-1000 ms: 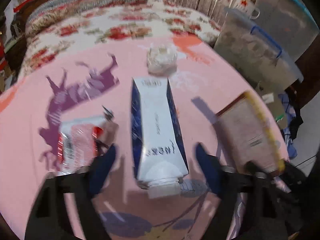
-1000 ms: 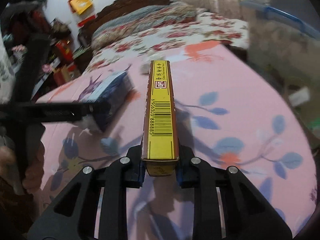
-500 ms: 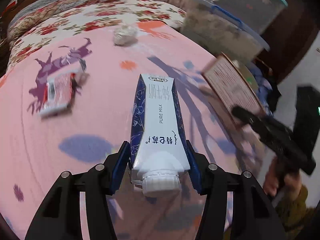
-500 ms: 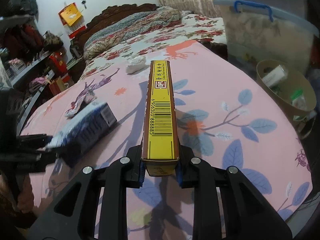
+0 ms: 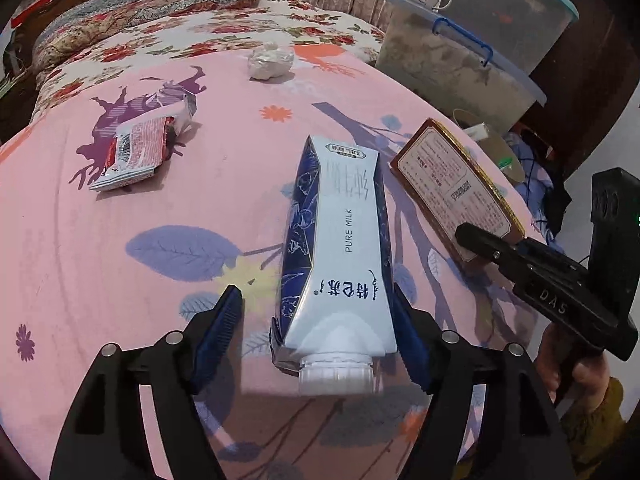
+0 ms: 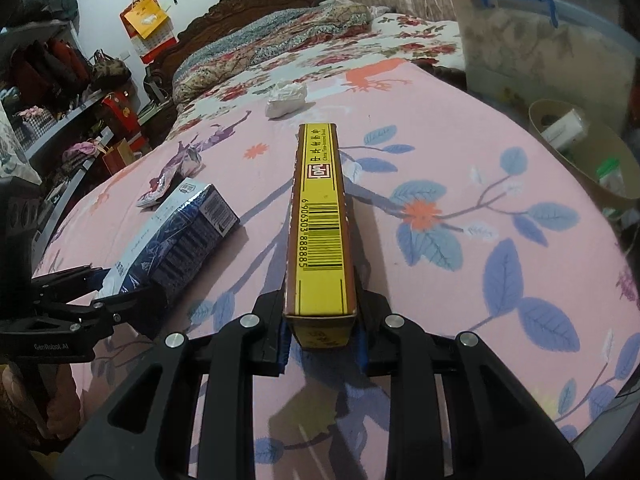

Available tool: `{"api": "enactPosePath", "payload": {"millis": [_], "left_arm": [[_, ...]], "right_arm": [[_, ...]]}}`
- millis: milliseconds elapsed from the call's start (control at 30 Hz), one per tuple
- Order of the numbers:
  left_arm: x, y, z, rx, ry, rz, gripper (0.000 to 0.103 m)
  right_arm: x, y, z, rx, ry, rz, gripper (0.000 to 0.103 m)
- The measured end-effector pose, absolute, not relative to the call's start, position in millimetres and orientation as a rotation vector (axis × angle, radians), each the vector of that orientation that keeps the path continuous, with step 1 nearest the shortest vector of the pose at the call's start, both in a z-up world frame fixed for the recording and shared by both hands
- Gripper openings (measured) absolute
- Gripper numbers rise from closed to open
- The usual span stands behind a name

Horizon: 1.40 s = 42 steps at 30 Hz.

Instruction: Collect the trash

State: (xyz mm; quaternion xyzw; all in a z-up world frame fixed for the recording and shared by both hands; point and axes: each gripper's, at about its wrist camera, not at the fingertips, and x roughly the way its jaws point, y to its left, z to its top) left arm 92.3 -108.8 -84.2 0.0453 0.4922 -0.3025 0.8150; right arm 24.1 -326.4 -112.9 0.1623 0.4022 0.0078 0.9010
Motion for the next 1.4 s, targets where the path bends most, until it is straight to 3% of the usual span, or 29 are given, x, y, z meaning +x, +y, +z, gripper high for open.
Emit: {"api": "enactPosePath", "payload": {"millis": [100, 267, 1400], "left_arm": [[91, -107, -85, 0.088, 1.029, -0.653, 0.072], [83, -111, -88, 0.120, 0.969, -0.652, 0.077], [88, -97, -86, 0.038, 0.958, -0.652, 0.080]], "right_arm": [[25, -323, -116, 0.332, 0.844, 0.019, 0.032], [25, -318, -118, 0.311, 0.841, 0.014, 0.057], [25, -318, -119, 0.318, 0.836, 0.009, 0.059]]}}
